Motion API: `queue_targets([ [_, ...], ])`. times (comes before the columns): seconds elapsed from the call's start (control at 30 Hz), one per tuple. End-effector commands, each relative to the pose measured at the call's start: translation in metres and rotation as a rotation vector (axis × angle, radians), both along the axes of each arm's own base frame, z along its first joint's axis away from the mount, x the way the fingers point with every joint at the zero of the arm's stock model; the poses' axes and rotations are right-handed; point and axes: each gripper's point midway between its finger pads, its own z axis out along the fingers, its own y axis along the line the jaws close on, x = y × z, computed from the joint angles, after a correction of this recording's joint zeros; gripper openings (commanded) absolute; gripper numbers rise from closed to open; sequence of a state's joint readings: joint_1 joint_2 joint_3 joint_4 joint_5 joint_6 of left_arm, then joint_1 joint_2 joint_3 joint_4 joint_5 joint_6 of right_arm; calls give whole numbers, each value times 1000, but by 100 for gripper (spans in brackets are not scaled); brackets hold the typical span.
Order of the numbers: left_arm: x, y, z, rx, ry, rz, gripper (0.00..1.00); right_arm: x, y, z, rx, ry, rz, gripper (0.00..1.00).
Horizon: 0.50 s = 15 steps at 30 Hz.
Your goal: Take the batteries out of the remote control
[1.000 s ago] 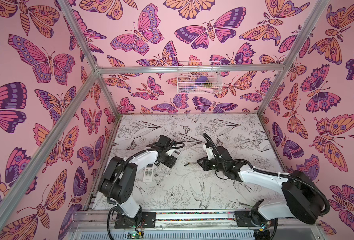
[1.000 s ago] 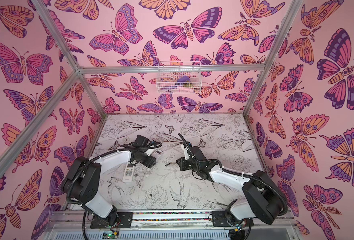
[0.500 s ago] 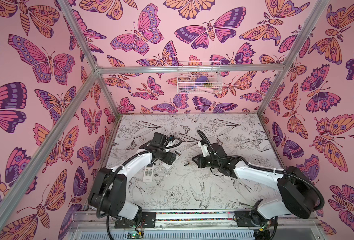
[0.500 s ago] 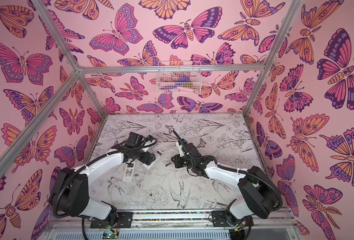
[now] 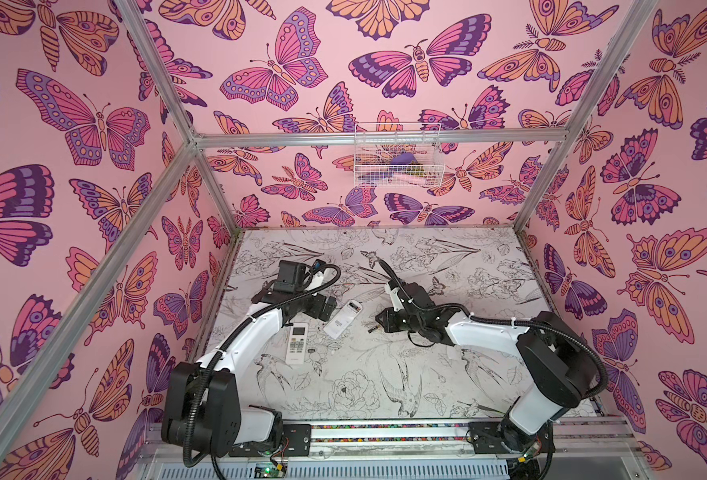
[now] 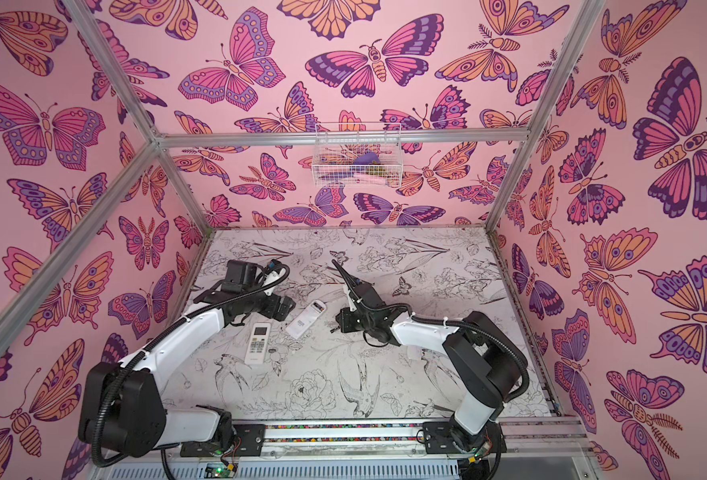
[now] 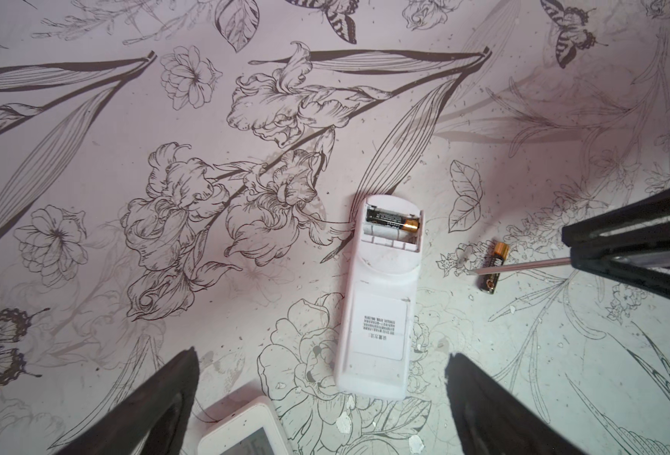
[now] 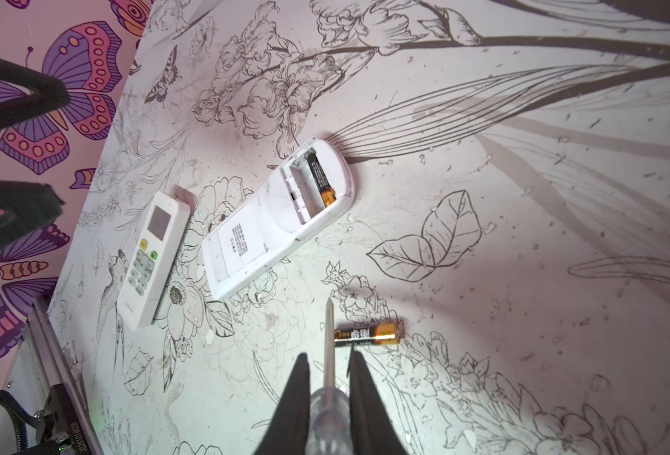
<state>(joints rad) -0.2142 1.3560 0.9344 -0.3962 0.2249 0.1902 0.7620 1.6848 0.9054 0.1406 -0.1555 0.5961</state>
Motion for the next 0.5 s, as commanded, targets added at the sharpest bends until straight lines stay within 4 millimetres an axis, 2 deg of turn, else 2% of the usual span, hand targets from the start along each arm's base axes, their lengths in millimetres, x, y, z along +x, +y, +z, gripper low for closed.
queue_targets([
  [0.0, -4, 4, 6, -16, -10, -2, 100, 7, 6, 9, -5, -31, -4, 0],
  [0.47, -1, 15, 14, -6, -37, 24, 100, 23, 14, -6, -7, -6, -40, 0],
])
